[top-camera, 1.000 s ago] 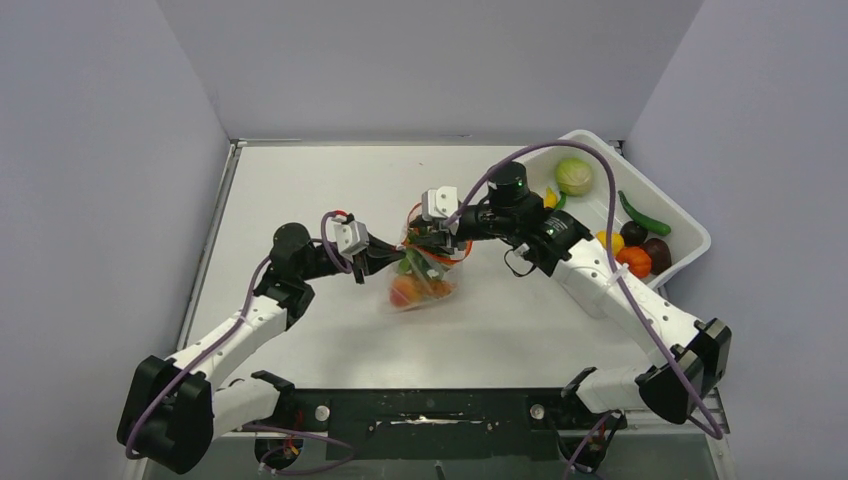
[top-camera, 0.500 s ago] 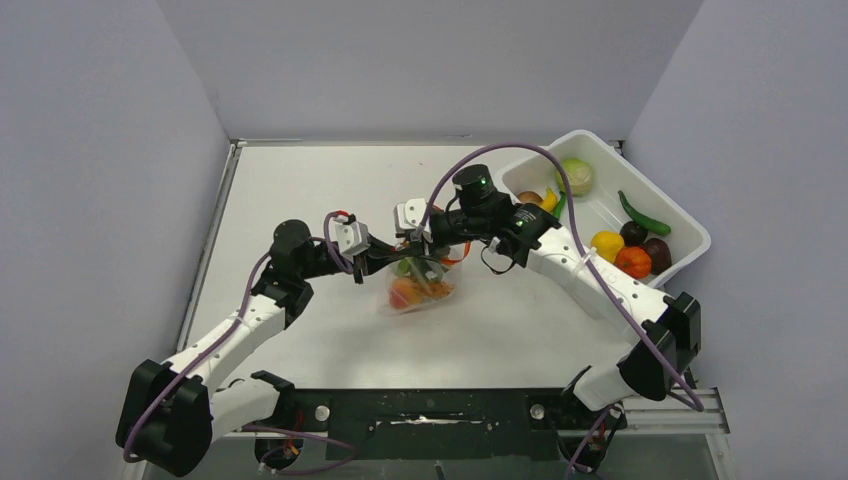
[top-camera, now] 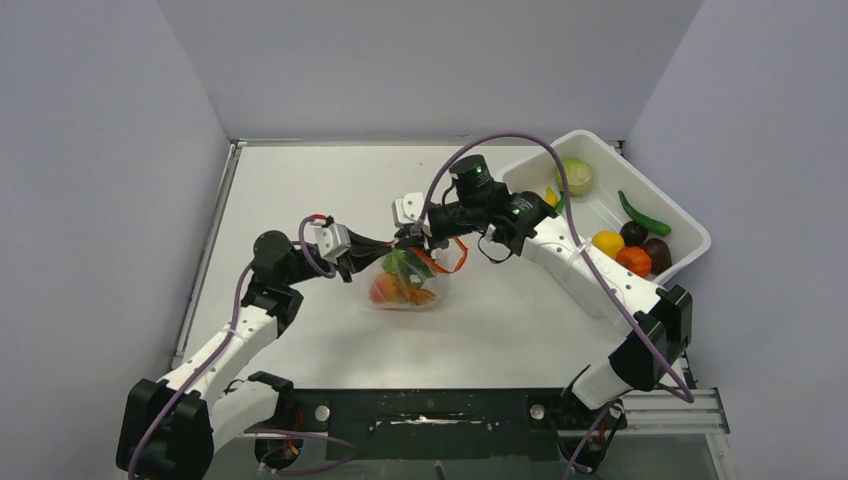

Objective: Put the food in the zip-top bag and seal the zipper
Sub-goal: Zip the zipper food storage bag at the center of the board.

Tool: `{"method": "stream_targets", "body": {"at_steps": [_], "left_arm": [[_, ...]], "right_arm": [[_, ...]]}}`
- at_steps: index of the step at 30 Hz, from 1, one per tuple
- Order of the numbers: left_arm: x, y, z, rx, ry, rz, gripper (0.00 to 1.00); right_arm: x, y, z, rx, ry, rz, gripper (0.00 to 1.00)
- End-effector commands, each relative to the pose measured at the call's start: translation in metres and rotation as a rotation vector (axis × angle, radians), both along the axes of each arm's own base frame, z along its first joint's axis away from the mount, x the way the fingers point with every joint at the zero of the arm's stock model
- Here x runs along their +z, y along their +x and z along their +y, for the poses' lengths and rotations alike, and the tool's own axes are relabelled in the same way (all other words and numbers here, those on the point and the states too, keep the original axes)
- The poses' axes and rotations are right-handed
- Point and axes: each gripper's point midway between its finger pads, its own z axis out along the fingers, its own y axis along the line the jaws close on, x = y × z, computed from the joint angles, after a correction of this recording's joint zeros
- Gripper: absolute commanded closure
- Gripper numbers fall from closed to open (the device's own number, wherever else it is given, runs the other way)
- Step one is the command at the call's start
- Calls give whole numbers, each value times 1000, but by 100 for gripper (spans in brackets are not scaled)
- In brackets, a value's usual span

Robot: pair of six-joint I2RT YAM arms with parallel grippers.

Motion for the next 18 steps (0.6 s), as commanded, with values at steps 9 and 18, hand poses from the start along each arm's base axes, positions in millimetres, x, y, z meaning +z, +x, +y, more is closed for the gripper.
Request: {"method": "stream_targets", "body": {"at_steps": [9, 18], "left_arm": [[67, 0, 29, 56, -191, -162, 100], [65, 6, 40, 104, -206, -145, 100]], "right_arm": [[15, 26, -52, -137, -17, 3, 100], [8, 23, -75, -197, -34, 66, 100]]}}
